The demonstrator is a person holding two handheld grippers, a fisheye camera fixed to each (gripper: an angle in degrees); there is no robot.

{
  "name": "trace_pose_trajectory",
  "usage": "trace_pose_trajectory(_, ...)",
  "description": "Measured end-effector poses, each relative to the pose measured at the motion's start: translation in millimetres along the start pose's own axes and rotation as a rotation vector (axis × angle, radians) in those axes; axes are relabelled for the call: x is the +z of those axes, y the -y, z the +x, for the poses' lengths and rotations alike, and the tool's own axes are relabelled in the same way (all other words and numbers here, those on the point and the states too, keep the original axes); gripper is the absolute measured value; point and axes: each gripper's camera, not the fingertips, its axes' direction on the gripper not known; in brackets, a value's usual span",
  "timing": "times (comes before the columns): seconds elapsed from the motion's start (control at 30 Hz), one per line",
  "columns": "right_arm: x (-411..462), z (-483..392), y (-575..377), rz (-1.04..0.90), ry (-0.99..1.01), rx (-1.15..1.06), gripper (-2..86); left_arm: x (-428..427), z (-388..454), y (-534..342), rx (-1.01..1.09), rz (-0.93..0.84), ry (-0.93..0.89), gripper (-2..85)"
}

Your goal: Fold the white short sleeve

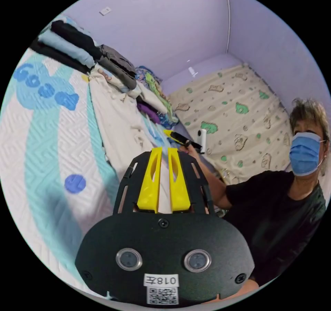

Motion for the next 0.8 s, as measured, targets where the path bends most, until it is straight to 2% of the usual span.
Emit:
trace_pose_trajectory(0.17,-39,-7,-103,-0.154,0.14,0.034,7.2,-21,87,-40,0.037,-0.292,0.133,4.7)
trace_pose_trajectory(0.27,-50,-18,-159,-0.238,0.192,0.047,8.1,-22,122,-77,0.014,-0.405,0.205,5.4)
trace_pose_trajectory(0.47,-31,-38,-227,-0.443,0.126,0.009,10.1,7,141,-134,-0.063,-0.615,0.34,7.8)
trace_pose_trajectory(0.57,-18,-43,-253,-0.496,0.062,-0.005,10.9,14,150,-154,-0.022,-0.614,0.464,8.4)
trace_pose_trajectory(0.67,-6,-46,-273,-0.525,0.034,-0.016,11.1,14,159,-168,0.04,-0.554,0.469,8.4)
trace_pose_trajectory(0.8,1,-46,-288,-0.534,-0.047,-0.037,11.2,14,163,-177,0.088,-0.622,0.525,8.7)
